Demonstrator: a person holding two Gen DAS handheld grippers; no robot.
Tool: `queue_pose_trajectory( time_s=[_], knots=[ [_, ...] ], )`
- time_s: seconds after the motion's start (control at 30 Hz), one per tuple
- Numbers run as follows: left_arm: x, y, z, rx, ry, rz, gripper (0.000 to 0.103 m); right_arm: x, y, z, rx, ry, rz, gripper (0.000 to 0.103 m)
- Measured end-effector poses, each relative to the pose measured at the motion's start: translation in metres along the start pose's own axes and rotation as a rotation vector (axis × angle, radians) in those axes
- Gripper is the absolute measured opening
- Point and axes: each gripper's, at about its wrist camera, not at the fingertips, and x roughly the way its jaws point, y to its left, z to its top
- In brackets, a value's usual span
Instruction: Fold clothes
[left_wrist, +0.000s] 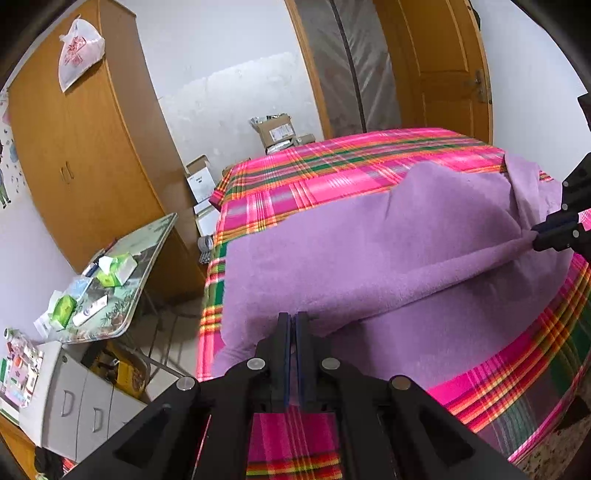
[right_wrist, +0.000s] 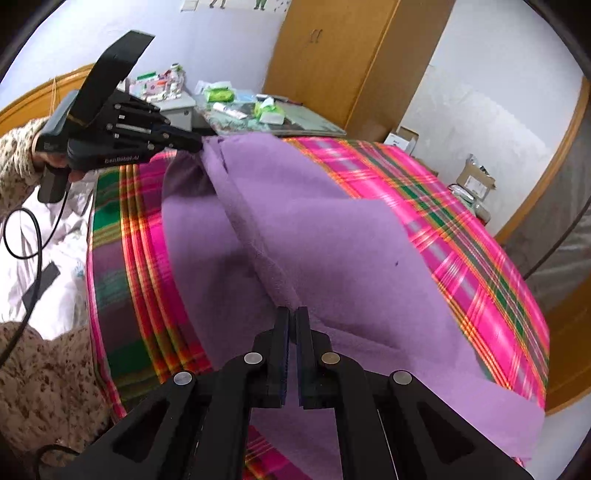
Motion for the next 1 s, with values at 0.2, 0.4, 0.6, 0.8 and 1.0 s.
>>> queue_pose_trajectory(
  time_s=[0.2, 0.4, 0.6, 0.8, 1.0],
  knots=[
    [0.004, -0.004, -0.011, 0.001, 0.023, -0.005, 0.002, 0.01, 0.011, -0.015, -0.019, 0.034, 0.011, 0.004],
    [0.002, -0.002, -0.021, -0.008, 0.04, -0.025, 0.002, 0.01, 0.012, -0.019, -0.014, 0.032, 0.02, 0.004],
    [-0.015, 0.021, -0.017, -0.2, 0.003, -0.109, 0.004, 0.002, 0.013, -0.021, 0.007, 0.037, 0.104, 0.005],
    [-0.027, 0.034, -0.003, -0.292, -0.055, -0.151, 0.006, -0.01, -0.004, -0.013, 0.093, -0.019, 0.11, 0.005],
    [0.001, 0.024, 0.015, -0.282, -0.032, -0.188, 0.015, 0.011, -0.008, 0.012, 0.168, -0.053, 0.119, 0.017]
  ],
)
